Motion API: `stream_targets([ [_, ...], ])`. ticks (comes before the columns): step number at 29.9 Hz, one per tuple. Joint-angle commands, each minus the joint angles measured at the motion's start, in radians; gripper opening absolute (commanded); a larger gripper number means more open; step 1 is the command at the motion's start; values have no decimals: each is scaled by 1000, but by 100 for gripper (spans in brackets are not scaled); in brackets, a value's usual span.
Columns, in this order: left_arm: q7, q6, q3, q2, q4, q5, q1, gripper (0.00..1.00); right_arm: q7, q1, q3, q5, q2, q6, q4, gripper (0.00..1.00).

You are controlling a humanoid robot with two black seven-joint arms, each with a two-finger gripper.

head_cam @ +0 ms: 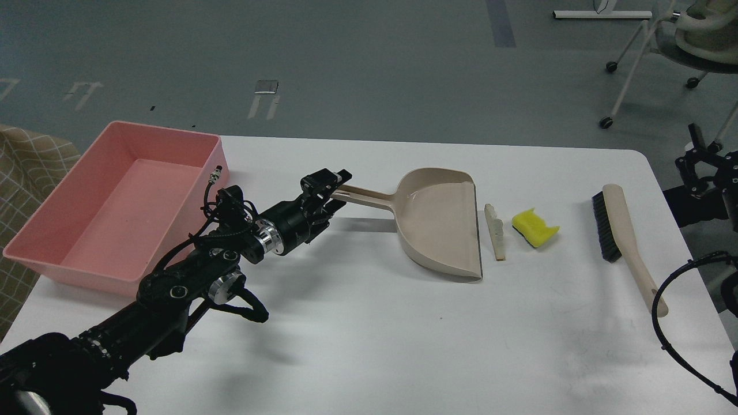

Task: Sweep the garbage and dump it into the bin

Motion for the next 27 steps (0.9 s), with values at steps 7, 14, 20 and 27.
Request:
stream_targets([
  [7,-13,11,-1,-29,45,-4,-6,70,0,0,0,0,1,0,0,100],
  [14,-42,23,1,-36,45,1,-9,52,0,-8,0,0,1,0,0,100],
  [20,-43,23,3,-36,45,5,-9,36,0,-8,0,0,2,0,-3,100],
  [27,-43,25,4,-40,48,7,-6,28,0,-8,1,0,1,0,-3,100],
])
